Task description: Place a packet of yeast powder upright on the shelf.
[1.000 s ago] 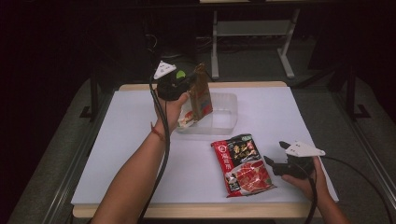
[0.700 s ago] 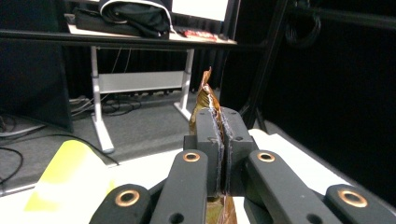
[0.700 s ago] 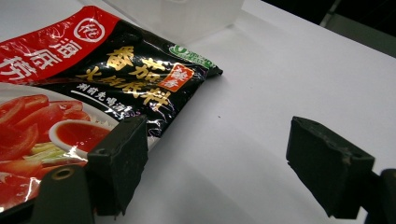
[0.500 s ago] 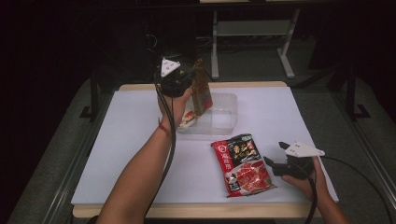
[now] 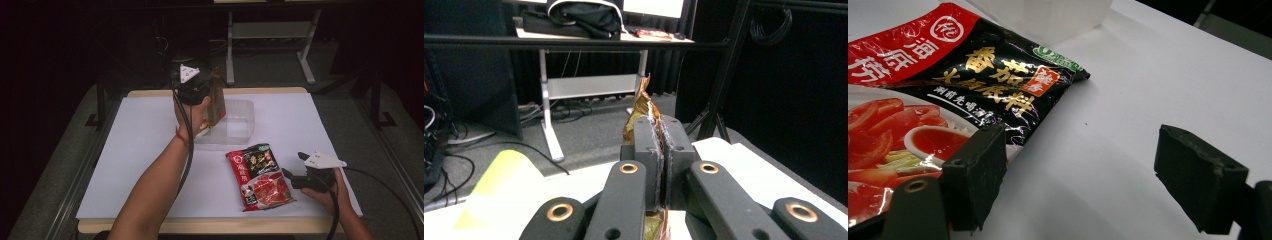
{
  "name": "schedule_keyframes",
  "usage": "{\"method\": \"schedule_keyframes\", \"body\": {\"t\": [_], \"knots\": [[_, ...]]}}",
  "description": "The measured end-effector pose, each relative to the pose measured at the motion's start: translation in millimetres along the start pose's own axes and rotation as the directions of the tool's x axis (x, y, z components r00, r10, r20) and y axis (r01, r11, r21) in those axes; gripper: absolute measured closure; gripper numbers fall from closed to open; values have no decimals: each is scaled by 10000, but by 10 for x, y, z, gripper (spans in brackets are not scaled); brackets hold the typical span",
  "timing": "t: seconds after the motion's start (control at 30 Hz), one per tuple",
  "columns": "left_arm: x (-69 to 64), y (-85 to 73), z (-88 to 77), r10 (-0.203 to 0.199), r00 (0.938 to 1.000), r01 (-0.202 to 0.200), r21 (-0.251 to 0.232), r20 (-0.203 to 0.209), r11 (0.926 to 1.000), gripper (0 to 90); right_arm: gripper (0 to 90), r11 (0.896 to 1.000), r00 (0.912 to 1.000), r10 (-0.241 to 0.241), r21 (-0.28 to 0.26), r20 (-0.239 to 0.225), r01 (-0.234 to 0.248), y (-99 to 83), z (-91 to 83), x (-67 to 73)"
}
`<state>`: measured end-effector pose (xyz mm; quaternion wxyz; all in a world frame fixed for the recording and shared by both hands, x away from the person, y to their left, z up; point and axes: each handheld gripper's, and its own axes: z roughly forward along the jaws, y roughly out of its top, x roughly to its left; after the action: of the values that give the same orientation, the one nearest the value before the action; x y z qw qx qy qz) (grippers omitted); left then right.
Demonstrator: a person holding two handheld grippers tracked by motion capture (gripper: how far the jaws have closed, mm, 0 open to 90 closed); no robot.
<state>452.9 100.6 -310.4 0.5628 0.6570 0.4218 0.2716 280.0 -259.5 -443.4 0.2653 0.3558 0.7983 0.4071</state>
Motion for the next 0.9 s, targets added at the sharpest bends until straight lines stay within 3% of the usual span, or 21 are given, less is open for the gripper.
{"method": "schedule_keyframes", "body": {"t": [0.13, 0.3, 0.67, 0.9], "knots": [[8, -76, 66, -251, 9997, 250, 178, 58, 9995, 868, 205, 10000, 10000, 14, -25, 8, -14, -4, -4, -4], [-18, -242, 109, -122, 9992, 105, 415, 394, 9991, 861, 205, 10000, 10000, 49, -31, 41, -49, -8, -8, -7], [14, -344, 49, 100, 9980, -129, 449, 630, 9989, 853, 206, 10000, 10000, -10, 70, 21, 10, -8, 11, 3], [35, -427, 26, 168, 9947, -225, 547, 1018, 9982, 844, 207, 10000, 10000, -30, 74, 16, 30, -3, 15, 10]]}}
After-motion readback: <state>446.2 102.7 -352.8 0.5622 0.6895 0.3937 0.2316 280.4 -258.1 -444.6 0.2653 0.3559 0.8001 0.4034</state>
